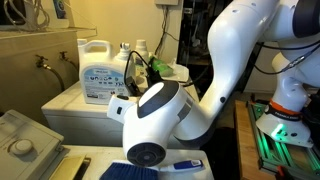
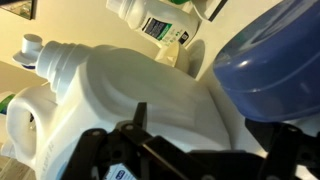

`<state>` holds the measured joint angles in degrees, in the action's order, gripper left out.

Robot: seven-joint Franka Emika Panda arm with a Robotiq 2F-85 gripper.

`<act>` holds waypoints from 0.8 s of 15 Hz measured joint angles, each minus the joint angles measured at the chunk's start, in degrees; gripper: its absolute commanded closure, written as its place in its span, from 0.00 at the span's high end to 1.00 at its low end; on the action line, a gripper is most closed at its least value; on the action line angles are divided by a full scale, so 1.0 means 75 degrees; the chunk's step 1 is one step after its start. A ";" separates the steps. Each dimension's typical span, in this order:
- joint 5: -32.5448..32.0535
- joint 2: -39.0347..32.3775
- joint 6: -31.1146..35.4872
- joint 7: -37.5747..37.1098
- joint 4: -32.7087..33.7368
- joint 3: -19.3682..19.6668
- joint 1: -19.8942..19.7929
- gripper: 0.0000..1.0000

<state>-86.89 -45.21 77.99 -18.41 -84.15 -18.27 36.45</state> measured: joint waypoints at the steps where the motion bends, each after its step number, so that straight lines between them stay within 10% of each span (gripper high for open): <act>1: 0.0111 0.0060 0.0188 -0.0193 0.0071 -0.0010 -0.0020 1.00; 12: 0.1460 0.0673 0.3768 -0.2638 -0.0161 -0.0012 -0.0721 1.00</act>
<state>-75.94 -40.16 106.25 -38.19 -85.35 -18.36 31.04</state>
